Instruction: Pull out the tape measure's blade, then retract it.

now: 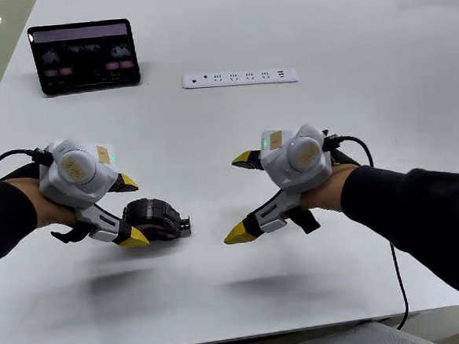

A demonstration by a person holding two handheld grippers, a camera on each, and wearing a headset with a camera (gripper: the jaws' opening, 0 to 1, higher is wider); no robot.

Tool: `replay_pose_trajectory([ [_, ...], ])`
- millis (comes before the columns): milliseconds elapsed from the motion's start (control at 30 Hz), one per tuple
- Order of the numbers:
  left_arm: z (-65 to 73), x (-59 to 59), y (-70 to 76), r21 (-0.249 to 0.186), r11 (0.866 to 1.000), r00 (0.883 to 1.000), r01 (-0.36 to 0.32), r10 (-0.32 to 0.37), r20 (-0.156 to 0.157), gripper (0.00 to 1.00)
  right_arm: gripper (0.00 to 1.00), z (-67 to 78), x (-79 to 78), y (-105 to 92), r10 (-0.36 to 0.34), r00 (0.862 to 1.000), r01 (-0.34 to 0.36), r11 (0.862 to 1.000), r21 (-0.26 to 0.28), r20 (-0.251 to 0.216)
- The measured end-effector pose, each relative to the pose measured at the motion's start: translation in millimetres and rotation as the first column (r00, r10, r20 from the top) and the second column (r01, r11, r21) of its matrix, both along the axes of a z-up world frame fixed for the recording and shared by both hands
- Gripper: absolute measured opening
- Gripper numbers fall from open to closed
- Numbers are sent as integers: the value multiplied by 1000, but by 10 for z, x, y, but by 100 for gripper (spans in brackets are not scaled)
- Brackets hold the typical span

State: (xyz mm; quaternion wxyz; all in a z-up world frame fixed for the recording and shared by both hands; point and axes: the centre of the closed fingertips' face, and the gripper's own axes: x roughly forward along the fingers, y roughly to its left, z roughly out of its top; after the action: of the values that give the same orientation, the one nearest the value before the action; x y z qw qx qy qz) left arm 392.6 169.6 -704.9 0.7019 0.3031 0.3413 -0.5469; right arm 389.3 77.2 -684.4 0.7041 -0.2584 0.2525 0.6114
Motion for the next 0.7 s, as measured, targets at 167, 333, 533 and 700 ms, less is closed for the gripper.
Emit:
replay_pose_trajectory([
  [167,-52,1,-27,11,1000,1000,18,-18,-15,44,74,-91,43,162,17,1000,-17,1000,-10,-9],
  [333,-64,-31,-67,19,996,996,88,-88,11,31,71,-166,96,277,15,1000,-15,1000,-18,-6],
  [533,-91,-20,-63,34,995,996,91,-92,16,31,65,-308,101,359,19,1000,-20,999,-38,-18],
  [700,-104,-24,-63,32,997,997,76,-77,13,31,58,-394,48,412,42,999,-44,998,-43,-28],
])
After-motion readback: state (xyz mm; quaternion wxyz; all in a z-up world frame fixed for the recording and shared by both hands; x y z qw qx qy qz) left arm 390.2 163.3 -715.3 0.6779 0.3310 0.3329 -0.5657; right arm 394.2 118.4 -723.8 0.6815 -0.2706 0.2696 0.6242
